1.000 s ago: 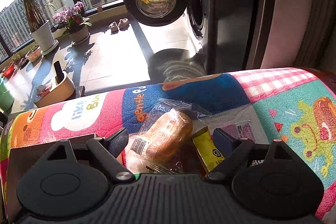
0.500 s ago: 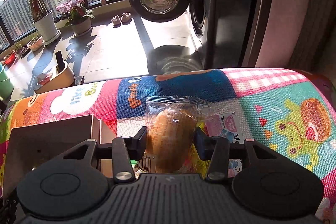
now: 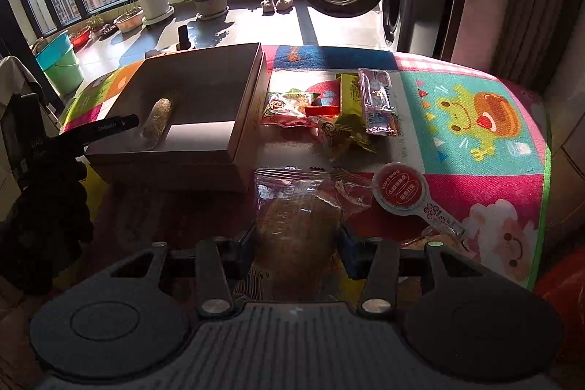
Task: Organize objects
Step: 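Lower the bread roll into the box and open the right tool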
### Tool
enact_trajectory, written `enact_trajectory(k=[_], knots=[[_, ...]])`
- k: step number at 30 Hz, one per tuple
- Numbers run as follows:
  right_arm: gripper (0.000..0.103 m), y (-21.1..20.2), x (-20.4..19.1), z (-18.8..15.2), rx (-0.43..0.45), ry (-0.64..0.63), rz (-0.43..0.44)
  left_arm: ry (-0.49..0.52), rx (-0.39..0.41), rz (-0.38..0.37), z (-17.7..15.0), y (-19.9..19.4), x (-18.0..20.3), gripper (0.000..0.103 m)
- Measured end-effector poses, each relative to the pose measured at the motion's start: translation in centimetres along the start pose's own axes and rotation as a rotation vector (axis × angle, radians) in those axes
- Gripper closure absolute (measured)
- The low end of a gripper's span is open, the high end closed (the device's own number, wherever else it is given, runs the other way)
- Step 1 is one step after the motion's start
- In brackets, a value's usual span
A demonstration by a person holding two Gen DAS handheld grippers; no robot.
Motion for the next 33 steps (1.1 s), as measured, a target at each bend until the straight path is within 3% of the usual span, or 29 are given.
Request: enact_trajectory(k=[7,14,22,27,31,33], knots=[[0.057,-0.7,-5.6,-3.5,-0.093,-0.064,0.147,-0.002,-0.001,-0.002,0.0,0.1,0.0,0.087],[0.057,0.1,-9.8,0.9,-0.011,-0.148,0.222,-0.009,-0.005,-0.010,-0.1,0.1,-0.2,0.087],[0.057,5.5,-12.1,10.2,0.141,-0.193,0.139,-0.010,-0.006,-0.011,0.0,0.1,-0.2,0.086],[0.057,14.1,-12.2,13.0,0.061,-0.155,0.047,-0.010,-0.006,-0.012,0.0,0.1,-0.2,0.086],[0.057,20.3,-12.8,12.6,0.003,-0.224,-0.079,-0.009,-0.007,-0.011,0.0,0.1,-0.2,0.086],[0.057,22.2,-13.3,12.5,-0.029,-0.210,-0.072,-0.009,-0.007,-0.011,0.0,0.1,-0.1,0.086]])
Point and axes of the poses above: each gripper's, at about its wrist camera, not at the fingertips, and y roughly the way its jaws point, x to its right, z to its top, the point moved 5 cm from there along y, roughly the way its jaws point, and after that the axes turned 9 degrees about x, right-handed, at the moved point
